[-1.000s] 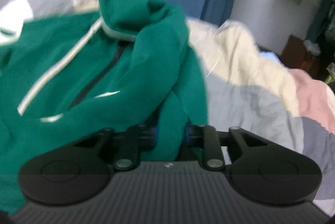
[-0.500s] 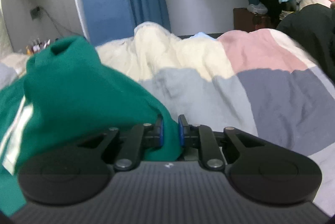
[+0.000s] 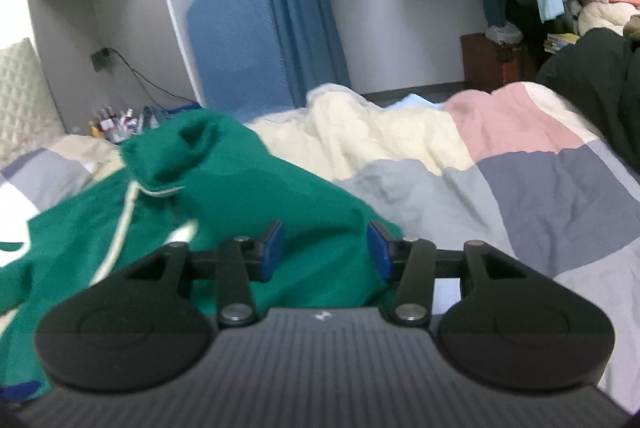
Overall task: Fold large clothes
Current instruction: 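Grasp the other sleeve cuff with the left tool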
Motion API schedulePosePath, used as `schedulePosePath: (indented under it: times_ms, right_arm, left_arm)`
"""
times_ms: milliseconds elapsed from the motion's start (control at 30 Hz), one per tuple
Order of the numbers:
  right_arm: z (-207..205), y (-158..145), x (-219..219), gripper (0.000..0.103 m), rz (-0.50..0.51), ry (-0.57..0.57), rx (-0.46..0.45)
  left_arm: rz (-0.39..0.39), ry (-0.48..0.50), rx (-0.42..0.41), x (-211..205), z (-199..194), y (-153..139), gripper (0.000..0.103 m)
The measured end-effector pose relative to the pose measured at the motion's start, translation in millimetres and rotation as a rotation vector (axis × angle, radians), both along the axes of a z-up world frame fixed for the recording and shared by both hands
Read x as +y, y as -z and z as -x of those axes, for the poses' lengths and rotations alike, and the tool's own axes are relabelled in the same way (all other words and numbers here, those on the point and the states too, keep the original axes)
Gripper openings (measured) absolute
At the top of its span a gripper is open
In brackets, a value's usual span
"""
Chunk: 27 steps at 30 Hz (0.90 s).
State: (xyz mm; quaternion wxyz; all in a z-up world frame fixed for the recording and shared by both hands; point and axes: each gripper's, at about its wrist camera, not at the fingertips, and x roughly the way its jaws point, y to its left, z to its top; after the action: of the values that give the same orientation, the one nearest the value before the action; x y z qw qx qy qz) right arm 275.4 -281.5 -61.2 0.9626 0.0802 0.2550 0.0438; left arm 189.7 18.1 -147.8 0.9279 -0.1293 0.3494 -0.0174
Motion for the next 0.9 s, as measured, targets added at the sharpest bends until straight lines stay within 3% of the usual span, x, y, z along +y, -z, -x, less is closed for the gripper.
schedulePosePath:
  times_ms: [333,533,633,767,900]
  right_arm:
    - [52,8,75,0.048,0.026,-0.202,0.114]
    - [70,45,102,0.047,0.041,-0.203,0.234]
    - [73,61,110,0.047,0.099,-0.205,0.277]
    - [71,51,103,0.047,0.033,-0.18,0.298]
    - [72,48,99,0.047,-0.011,-0.167,0.313]
  left_arm:
    - [0.005,-0.013,0.005,2,3,-4,0.064]
    - [0.019,-0.055,-0.033,18,8,-14,0.064]
    - [0.006,-0.103,-0.049,32,12,-20,0.064]
    - [-0.051,-0.197,-0.07,59,17,-33,0.064]
    - [-0.191,-0.312,-0.085,92,7,-44,0.064]
